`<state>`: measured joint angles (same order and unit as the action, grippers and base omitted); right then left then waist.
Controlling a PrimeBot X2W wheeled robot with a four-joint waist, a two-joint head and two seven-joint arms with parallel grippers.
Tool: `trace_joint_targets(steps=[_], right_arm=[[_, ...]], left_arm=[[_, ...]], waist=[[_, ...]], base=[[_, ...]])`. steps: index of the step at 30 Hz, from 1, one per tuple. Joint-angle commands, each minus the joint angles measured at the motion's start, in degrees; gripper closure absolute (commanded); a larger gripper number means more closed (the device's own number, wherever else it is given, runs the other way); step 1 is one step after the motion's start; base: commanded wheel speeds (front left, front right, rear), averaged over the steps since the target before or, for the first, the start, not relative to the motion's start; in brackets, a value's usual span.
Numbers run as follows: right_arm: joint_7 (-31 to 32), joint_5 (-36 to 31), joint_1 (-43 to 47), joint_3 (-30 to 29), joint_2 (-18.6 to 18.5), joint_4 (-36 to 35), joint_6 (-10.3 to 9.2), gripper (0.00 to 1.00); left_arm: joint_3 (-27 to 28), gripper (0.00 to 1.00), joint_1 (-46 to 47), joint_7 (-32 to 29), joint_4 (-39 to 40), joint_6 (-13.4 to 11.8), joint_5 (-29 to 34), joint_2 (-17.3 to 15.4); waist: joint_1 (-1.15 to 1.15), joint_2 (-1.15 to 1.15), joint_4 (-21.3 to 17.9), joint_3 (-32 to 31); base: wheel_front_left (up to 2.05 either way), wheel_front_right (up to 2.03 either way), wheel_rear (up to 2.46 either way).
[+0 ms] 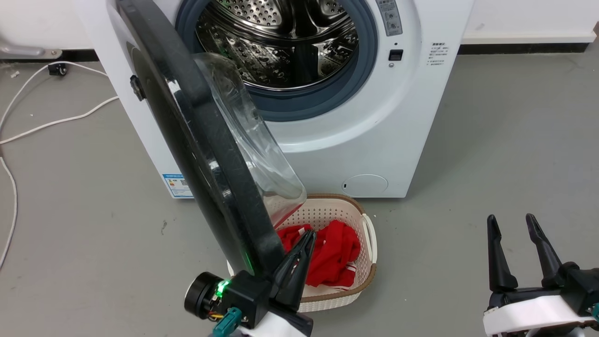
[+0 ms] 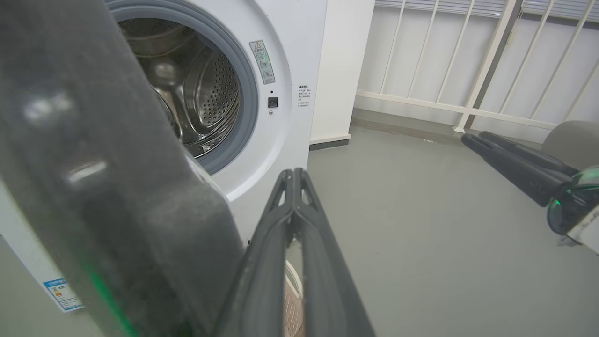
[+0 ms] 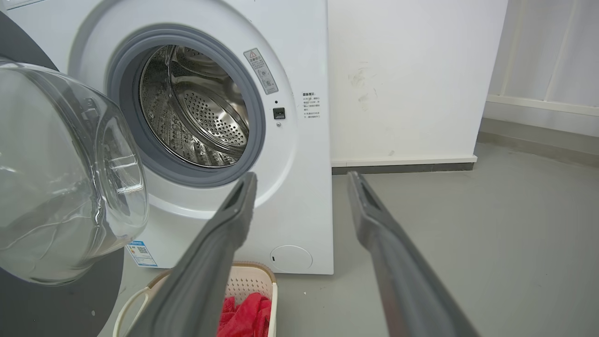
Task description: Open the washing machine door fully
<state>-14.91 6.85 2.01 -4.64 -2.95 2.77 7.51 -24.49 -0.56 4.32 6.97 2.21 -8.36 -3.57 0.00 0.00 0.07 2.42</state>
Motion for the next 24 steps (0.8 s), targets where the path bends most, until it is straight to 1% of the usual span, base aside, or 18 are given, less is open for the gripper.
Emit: trace_joint_targets(steps=[1, 8, 14, 18, 24], right_arm=[[-0.18, 0.13, -0.78, 0.05, 0.14, 0.12, -0.04, 0.00], [-0.21, 0.50, -0.75, 0.16, 0.14, 0.46, -0.04, 0.00], [-0.24, 0.78, -0.40, -0.19, 0.14, 0.69, -0.03, 0.00], [-0.14, 0.83, -0.24, -0.21, 0.13, 0.66, -0.04, 0.00], [0.06, 0.67, -0.27, -0.73, 0.13, 0.41, -0.04, 0.00]], left_arm=[[0.83, 1.00, 1.23, 0.45, -1.19, -0.77, -0.49, -0.32], [1.07, 1.00, 2.10, 1.56, -3.47, -2.40, -1.38, -0.21], [1.70, 1.00, 0.29, 1.92, -2.04, -4.10, -1.14, -0.48], [1.63, 1.00, -1.87, 1.91, -0.30, -5.04, -1.37, -0.75], [1.32, 1.00, -5.12, 1.69, 2.25, -5.87, -1.94, -1.08]], waist=[[0.00, 0.00, -0.05, 0.13], [0.00, 0.00, -0.34, 0.38], [0.00, 0.00, 0.70, 0.52], [0.00, 0.00, 2.90, 0.72], [0.00, 0.00, 8.18, 0.82]], base=[[0.00, 0.00, 0.00], [0.00, 0.00, 0.00], [0.00, 0.00, 0.00], [0.00, 0.00, 0.00], [0.00, 0.00, 0.00]])
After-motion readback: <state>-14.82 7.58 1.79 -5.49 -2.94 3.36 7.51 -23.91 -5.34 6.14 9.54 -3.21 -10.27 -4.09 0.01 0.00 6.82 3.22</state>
